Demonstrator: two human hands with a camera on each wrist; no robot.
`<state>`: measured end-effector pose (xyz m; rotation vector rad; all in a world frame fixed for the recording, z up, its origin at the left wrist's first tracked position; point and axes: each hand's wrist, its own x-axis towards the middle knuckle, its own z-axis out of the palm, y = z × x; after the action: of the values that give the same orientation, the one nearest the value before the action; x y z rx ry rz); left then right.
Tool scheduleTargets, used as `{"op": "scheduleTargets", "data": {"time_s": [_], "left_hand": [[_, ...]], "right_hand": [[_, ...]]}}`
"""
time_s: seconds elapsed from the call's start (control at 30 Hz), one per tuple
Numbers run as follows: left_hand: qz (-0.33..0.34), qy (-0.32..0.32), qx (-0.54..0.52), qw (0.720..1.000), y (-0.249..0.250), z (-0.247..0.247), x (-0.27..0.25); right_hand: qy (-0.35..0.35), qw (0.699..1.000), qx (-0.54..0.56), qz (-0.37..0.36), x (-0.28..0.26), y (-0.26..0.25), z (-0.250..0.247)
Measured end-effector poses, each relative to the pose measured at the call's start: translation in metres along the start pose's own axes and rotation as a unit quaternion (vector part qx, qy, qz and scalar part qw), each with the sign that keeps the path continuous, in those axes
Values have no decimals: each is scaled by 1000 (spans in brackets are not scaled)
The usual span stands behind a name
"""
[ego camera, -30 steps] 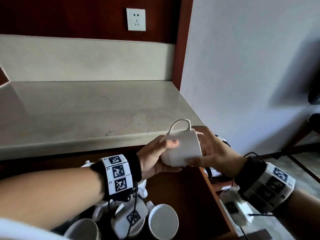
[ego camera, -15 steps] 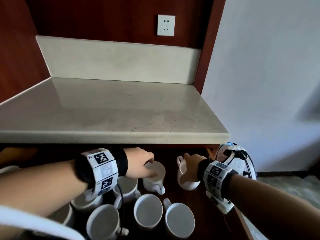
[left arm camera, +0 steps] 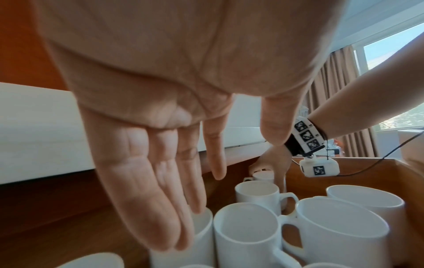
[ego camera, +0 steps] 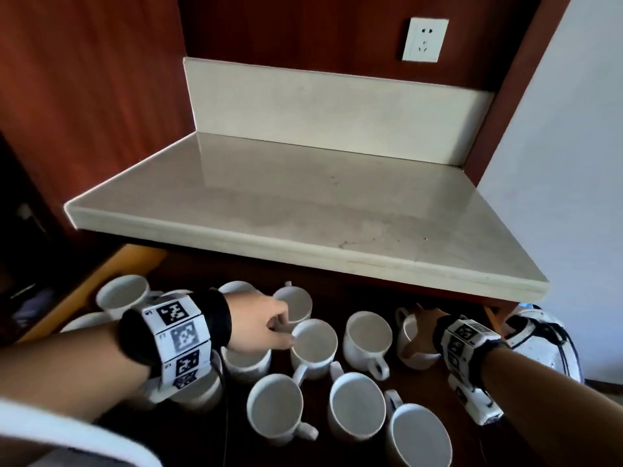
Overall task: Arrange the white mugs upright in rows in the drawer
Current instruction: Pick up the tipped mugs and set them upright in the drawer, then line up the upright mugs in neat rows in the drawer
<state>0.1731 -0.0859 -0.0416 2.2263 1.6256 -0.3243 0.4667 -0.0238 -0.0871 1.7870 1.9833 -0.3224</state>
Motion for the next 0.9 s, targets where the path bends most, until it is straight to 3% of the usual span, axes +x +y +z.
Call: {"op": "scheduleTargets", "data": {"time_s": [0.17, 0.37, 0.53, 0.9], "left_hand": [[-31, 18, -16, 999, -58, -14, -29], [-85, 37, -17, 996, -146, -29, -66], [-97, 27, -27, 995, -200, -25, -79], [-46, 5, -28, 999, -291, -12, -95]], "right_hand": [[13, 999, 18, 42, 0, 0, 5], [61, 998, 7, -9, -29, -37, -34], [109, 992, 44, -47, -46, -106, -71], [150, 976, 24, -154, -68, -273, -111]]}}
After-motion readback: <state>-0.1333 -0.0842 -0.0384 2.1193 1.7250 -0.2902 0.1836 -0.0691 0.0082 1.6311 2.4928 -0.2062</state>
